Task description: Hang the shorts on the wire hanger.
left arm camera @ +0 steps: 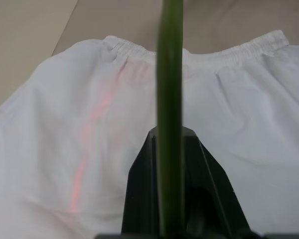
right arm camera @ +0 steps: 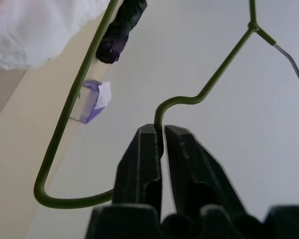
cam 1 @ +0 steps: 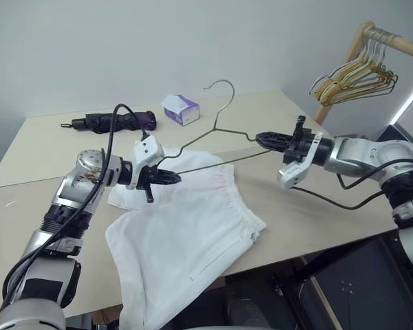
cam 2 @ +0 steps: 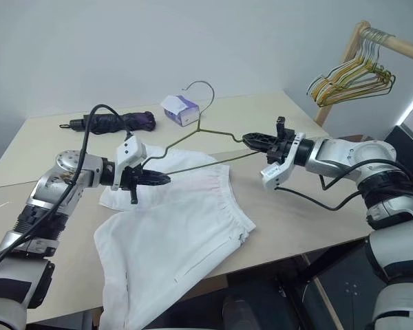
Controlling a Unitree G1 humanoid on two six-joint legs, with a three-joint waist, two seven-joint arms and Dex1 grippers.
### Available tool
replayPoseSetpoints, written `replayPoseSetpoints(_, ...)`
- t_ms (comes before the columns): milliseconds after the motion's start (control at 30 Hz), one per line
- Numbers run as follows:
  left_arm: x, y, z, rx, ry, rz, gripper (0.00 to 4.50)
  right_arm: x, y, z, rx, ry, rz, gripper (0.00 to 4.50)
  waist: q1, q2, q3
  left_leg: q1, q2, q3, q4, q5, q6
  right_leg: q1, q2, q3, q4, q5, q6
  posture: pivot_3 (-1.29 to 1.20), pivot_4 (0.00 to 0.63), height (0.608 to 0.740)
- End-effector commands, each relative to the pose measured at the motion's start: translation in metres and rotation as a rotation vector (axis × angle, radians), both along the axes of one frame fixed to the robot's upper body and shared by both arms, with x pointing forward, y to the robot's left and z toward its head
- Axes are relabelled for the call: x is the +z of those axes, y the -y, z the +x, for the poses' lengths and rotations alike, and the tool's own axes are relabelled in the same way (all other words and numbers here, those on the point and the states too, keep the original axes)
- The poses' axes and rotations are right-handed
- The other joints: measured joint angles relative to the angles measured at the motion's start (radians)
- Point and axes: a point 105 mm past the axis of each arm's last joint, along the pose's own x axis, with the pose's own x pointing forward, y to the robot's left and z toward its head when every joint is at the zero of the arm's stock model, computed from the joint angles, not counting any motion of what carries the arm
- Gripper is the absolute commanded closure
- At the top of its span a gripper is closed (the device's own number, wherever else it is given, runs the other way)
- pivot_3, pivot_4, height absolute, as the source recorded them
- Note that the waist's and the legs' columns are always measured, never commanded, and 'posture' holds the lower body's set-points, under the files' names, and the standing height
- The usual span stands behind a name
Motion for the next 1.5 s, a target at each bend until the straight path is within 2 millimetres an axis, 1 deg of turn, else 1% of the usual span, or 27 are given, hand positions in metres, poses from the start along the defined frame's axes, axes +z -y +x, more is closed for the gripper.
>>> replayPoseSetpoints(33, 0.022, -0.009, 0.004, 0.025, 0.127, 0.005, 4.5, 0.011, -0.008, -0.016, 0.089, -0.1, 0.075, 2.66, -0.004, 0.0, 0.0, 0.0, 0.0, 0.0, 0.0, 0.0, 0.0, 0.001, 0.0, 0.0, 0.0, 0.0, 0.0, -0.08, 0.0, 0.74)
replayPoseSetpoints(100, 0.018, -0.015, 0.003, -0.004, 0.221, 0.095, 4.5, 0.01, -0.007, -0.021, 0.071, -0.217, 0.141, 1.89, -0.011, -0.001, 0.0, 0.003, 0.0, -0.001, 0.0, 0.0, 0.0, 0.005, 0.0, -0.001, -0.001, 0.0, 0.0, -0.08, 0.0, 0.74)
replayPoseSetpoints(133, 0.014, -0.019, 0.002, -0.034, 0.284, 0.17, 4.5, 0.009, -0.006, -0.023, 0.038, -0.298, 0.178, 1.55, -0.012, -0.001, 0.0, 0.005, 0.0, -0.002, 0.0, 0.0, 0.0, 0.009, 0.0, -0.001, -0.003, 0.0, 0.0, -0.08, 0.0, 0.74)
replayPoseSetpoints(200, 0.007, -0.023, -0.002, -0.106, 0.357, 0.268, 4.5, 0.009, -0.003, -0.024, -0.05, -0.512, 0.258, 0.84, -0.01, -0.002, 0.001, 0.005, 0.001, -0.003, 0.0, 0.0, 0.0, 0.01, -0.001, -0.002, -0.003, 0.001, 0.0, -0.08, 0.0, 0.74)
replayPoseSetpoints(267, 0.006, -0.024, -0.005, -0.14, 0.359, 0.284, 4.5, 0.01, 0.001, -0.027, -0.113, -0.74, 0.315, 0.17, -0.006, -0.002, 0.001, 0.005, 0.002, -0.004, 0.0, 0.0, 0.0, 0.01, -0.002, -0.001, -0.002, 0.001, 0.0, -0.08, 0.0, 0.74)
replayPoseSetpoints(300, 0.006, -0.024, -0.006, -0.16, 0.371, 0.297, 4.5, 0.01, 0.004, -0.028, -0.156, -0.857, 0.324, 0.05, -0.005, -0.002, 0.001, 0.005, 0.002, -0.004, 0.001, 0.0, 0.0, 0.01, -0.003, -0.002, -0.002, 0.002, 0.0, -0.08, 0.0, 0.74)
replayPoseSetpoints(333, 0.006, -0.024, -0.007, -0.177, 0.377, 0.307, 4.5, 0.009, 0.008, -0.028, -0.196, -0.939, 0.306, 0.05, -0.006, -0.001, 0.001, 0.005, 0.002, -0.004, 0.002, 0.0, 0.0, 0.01, -0.003, -0.002, -0.002, 0.002, 0.001, -0.08, 0.0, 0.74)
replayPoseSetpoints(400, 0.007, -0.024, -0.009, -0.206, 0.393, 0.319, 4.5, 0.007, 0.012, -0.026, -0.258, -1.007, 0.275, 0.05, -0.002, -0.001, 0.001, 0.005, 0.003, -0.004, 0.003, 0.0, 0.001, 0.01, -0.003, -0.001, -0.001, 0.004, 0.001, -0.08, 0.0, 0.74)
replayPoseSetpoints(433, 0.009, -0.022, -0.009, -0.213, 0.395, 0.314, 4.5, 0.004, 0.014, -0.023, -0.315, -1.049, 0.26, 0.05, 0.001, -0.001, 0.0, 0.006, 0.003, -0.003, 0.003, 0.0, 0.001, 0.01, -0.002, -0.002, -0.001, 0.004, 0.001, -0.08, 0.0, 0.74)
replayPoseSetpoints(500, 0.013, -0.019, -0.009, -0.224, 0.404, 0.298, 4.5, -0.001, 0.013, -0.021, -0.375, -1.1, 0.22, 0.05, 0.005, -0.001, 0.0, 0.006, 0.004, -0.003, 0.003, 0.0, 0.001, 0.009, -0.002, -0.001, -0.001, 0.001, -0.003, -0.08, 0.0, 0.74)
replayPoseSetpoints(533, 0.015, -0.017, -0.009, -0.228, 0.407, 0.29, 4.5, -0.009, 0.013, -0.018, -0.446, -1.133, 0.174, 0.05, 0.007, -0.001, 0.0, 0.006, 0.004, -0.003, 0.003, 0.0, 0.001, 0.008, -0.002, -0.001, -0.001, 0.001, -0.003, -0.07, 0.0, 0.74)
replayPoseSetpoints(600, 0.017, -0.014, -0.009, -0.237, 0.414, 0.282, 4.5, -0.017, 0.013, -0.014, -0.526, -1.151, 0.134, 0.05, 0.01, -0.001, 0.0, 0.005, 0.004, -0.002, 0.003, 0.0, 0.001, 0.006, -0.001, -0.001, -0.001, 0.001, -0.003, -0.07, 0.0, 0.74)
replayPoseSetpoints(667, 0.018, -0.012, -0.009, -0.245, 0.419, 0.275, 4.5, -0.02, 0.009, -0.009, -0.553, -1.159, 0.136, 0.05, 0.015, -0.001, 0.0, 0.001, 0.004, -0.001, 0.003, 0.0, 0.001, 0.002, -0.001, -0.001, -0.001, 0.003, 0.001, -0.07, 0.0, 0.74)
replayPoseSetpoints(767, 0.02, -0.009, -0.009, -0.25, 0.424, 0.263, 4.5, -0.026, 0.0, -0.005, -0.58, -1.182, 0.141, 0.05, 0.023, -0.001, 0.0, -0.006, 0.002, -0.001, 0.004, 0.0, 0.001, -0.006, 0.0, -0.001, 0.002, 0.004, -0.001, -0.07, 0.0, 0.74)
replayPoseSetpoints(867, 0.019, -0.008, -0.01, -0.256, 0.424, 0.263, 4.5, -0.029, -0.006, 0.0, -0.605, -1.195, 0.15, 0.66, 0.033, -0.001, 0.0, -0.016, 0.002, 0.0, 0.008, 0.0, 0.001, -0.015, 0.001, -0.002, 0.006, 0.004, -0.001, -0.07, 0.0, 0.74)
replayPoseSetpoints(1033, 0.019, -0.006, -0.01, -0.261, 0.427, 0.261, 4.5, -0.035, -0.012, -0.002, -0.598, -1.219, 0.131, 2.49, 0.044, -0.001, 0.0, -0.024, 0.002, 0.003, 0.014, 0.0, 0.001, -0.018, 0.001, -0.006, 0.006, 0.005, 0.0, -0.06, 0.0, 0.74)
replayPoseSetpoints(1200, 0.019, -0.006, -0.009, -0.259, 0.426, 0.255, 4.5, -0.035, -0.016, -0.004, -0.583, -1.219, 0.124, 4.33, 0.061, -0.001, 0.0, -0.024, 0.002, 0.004, 0.015, 0.0, 0.001, -0.018, 0.001, -0.006, 0.006, 0.005, 0.0, -0.06, 0.0, 0.74)
replayPoseSetpoints(1233, 0.019, -0.005, -0.009, -0.26, 0.429, 0.252, 4.5, -0.036, -0.016, -0.005, -0.582, -1.218, 0.119, 4.47, 0.062, -0.001, 0.0, -0.024, 0.002, 0.004, 0.015, 0.0, 0.001, -0.018, 0.001, -0.006, 0.006, 0.005, 0.0, -0.07, 0.0, 0.74)
replayPoseSetpoints(1333, 0.02, -0.004, -0.009, -0.265, 0.433, 0.23, 4.5, -0.037, -0.016, -0.006, -0.577, -1.221, 0.113, 4.47, 0.063, 0.0, 0.0, -0.025, 0.002, 0.004, 0.015, 0.0, 0.001, -0.019, 0.001, -0.007, 0.006, 0.005, 0.0, -0.07, 0.0, 0.74)
replayPoseSetpoints(1433, 0.024, 0.0, -0.01, -0.262, 0.428, 0.16, 4.5, -0.035, -0.015, -0.01, -0.547, -1.234, 0.112, 4.47, 0.064, 0.0, 0.0, -0.025, 0.002, 0.004, 0.015, 0.0, 0.001, -0.019, 0.001, -0.007, 0.006, 0.005, 0.0, -0.07, 0.0, 0.74)
replayPoseSetpoints(1500, 0.028, 0.0, -0.011, -0.259, 0.385, 0.087, 3.94, -0.034, -0.013, -0.015, -0.526, -1.258, 0.109, 4.5, 0.064, 0.0, 0.0, -0.025, 0.002, 0.004, 0.015, 0.0, 0.001, -0.019, 0.001, -0.007, 0.006, 0.005, 0.0, -0.07, 0.0, 0.74)
